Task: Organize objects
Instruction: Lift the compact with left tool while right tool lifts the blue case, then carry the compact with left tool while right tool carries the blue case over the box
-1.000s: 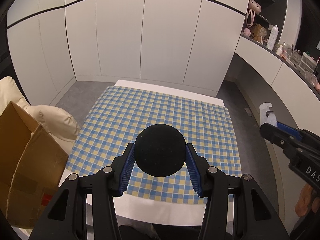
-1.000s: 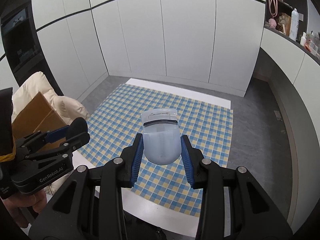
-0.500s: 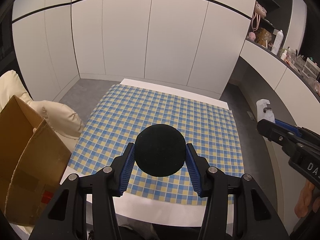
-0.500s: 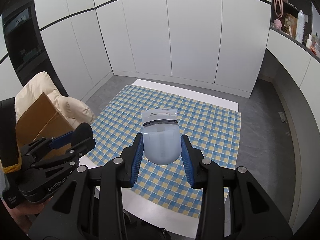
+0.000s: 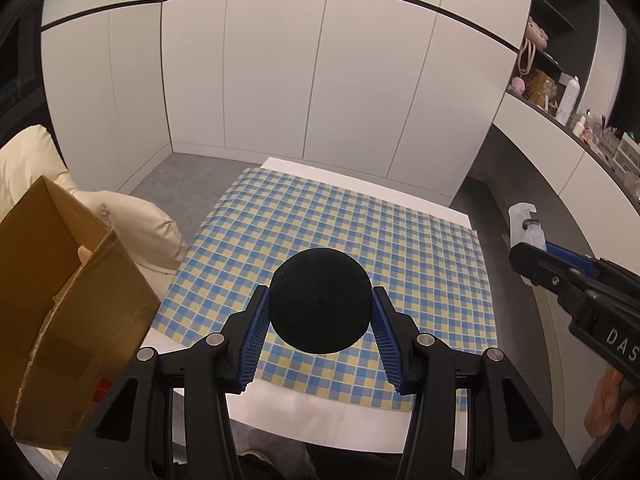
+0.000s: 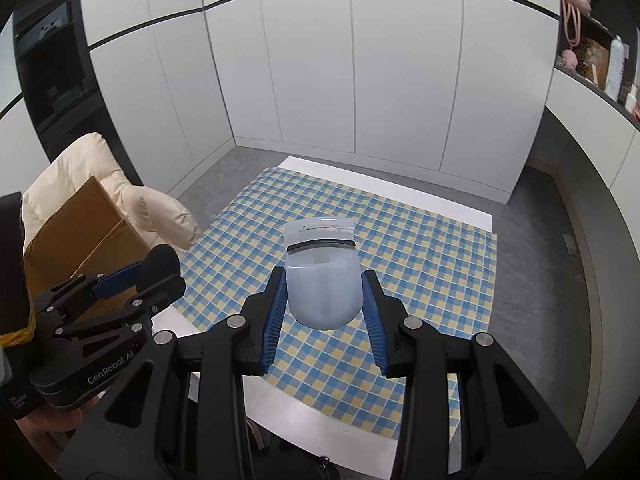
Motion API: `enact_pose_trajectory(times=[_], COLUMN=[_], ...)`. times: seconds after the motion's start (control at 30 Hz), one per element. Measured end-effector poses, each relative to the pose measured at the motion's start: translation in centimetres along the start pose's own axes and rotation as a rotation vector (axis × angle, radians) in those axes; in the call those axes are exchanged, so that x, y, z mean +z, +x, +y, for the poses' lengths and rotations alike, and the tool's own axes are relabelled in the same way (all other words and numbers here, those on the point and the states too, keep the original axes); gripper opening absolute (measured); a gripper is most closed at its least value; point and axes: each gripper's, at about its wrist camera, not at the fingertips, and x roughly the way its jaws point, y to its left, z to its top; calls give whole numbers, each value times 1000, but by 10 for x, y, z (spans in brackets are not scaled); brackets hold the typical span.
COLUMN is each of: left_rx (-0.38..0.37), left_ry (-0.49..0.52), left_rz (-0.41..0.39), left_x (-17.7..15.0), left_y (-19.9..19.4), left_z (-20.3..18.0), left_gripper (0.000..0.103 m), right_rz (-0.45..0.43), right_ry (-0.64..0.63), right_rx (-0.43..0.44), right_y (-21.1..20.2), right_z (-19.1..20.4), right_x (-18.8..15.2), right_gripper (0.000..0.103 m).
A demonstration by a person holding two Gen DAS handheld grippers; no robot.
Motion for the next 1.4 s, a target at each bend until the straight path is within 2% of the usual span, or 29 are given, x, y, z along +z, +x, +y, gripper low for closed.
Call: enact_pose_trajectory(times=[0.6, 0.87, 1.03, 1.4], left_rx=[21, 33, 35, 89], left_ry=[-48, -63, -104, -150], left_rz=[-34, -53, -54, -76], left_x=[1, -2, -1, -3], left_y=[-8, -15, -18, -27], left_z=[36, 54, 71, 105], left_gripper=[50, 50, 50, 50], right_rz=[28, 24, 31, 16], right_ry=[-65, -51, -67, -130], right_rx=[56, 72, 76, 117], right_y=[21, 29, 30, 32], right_z=[46, 68, 83, 125], right_x=[3, 8, 8, 10], right_gripper=[39, 39, 39, 39])
